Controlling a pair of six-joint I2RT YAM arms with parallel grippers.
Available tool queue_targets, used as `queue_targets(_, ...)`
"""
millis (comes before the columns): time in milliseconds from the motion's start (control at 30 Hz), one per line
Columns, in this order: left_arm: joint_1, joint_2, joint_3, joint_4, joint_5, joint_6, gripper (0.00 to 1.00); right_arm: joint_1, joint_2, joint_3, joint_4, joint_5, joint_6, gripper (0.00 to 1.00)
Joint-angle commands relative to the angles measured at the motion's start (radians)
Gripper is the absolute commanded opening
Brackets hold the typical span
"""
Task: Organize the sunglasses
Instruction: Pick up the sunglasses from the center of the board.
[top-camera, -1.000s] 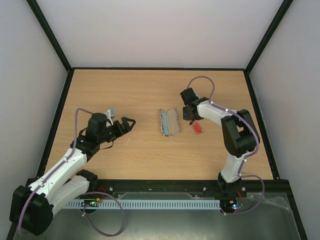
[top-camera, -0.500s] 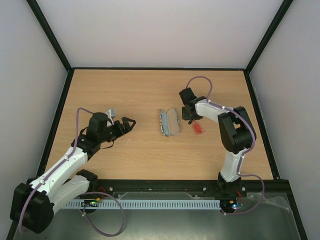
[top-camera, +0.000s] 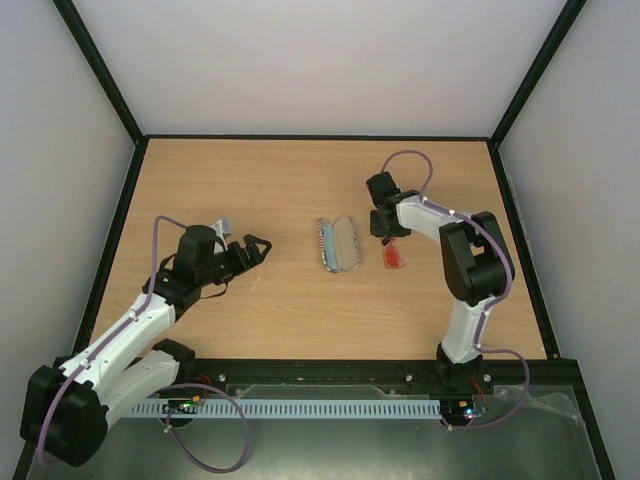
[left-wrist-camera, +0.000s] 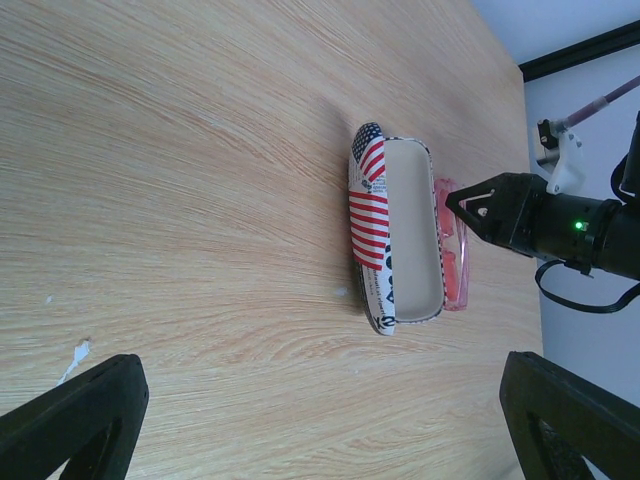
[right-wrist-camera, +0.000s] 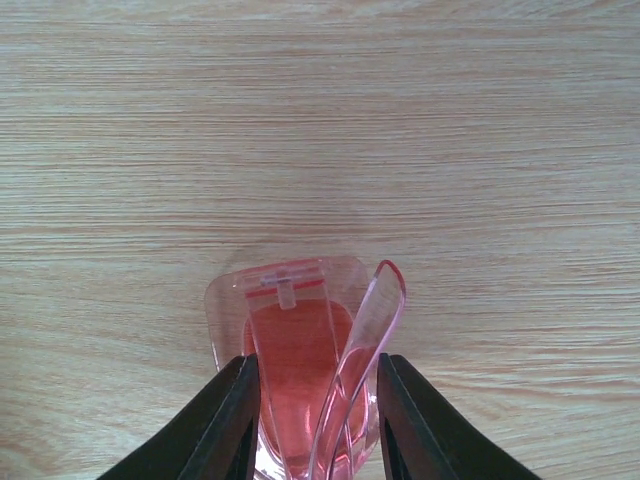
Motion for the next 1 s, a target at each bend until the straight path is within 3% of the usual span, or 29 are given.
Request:
queue_targets(0, 0.005, 0.008, 0.035, -0.005, -0.009, 0.012, 0.99, -0.002, 0.006, 0.006, -0.002, -0.001, 0.009, 0.33)
queue_targets(133, 0.005, 0.008, 0.035, -0.004, -0.007, 0.011, 0.99, -0.002, 0.008, -0.004, 0.005, -0.008, 0.013, 0.27)
queue_targets(533, 0.006, 0.007, 0.036, -0.008, -0.01, 0.011, 0.99, -0.002, 0.013, -0.013, 0.009, -0.015, 0.019, 0.32)
queue_targets(800, 0.006, 0.008, 0.038, -0.008, -0.011, 0.01, 0.99, -0.002, 0.01, -0.027, 0.01, -0.022, 0.021, 0.27)
queue_targets(967, 0.006, 0.007, 0.039, -0.01, -0.013, 0.011, 0.99, -0.002, 0.002, -0.027, 0.008, -0.019, 0.023, 0.14)
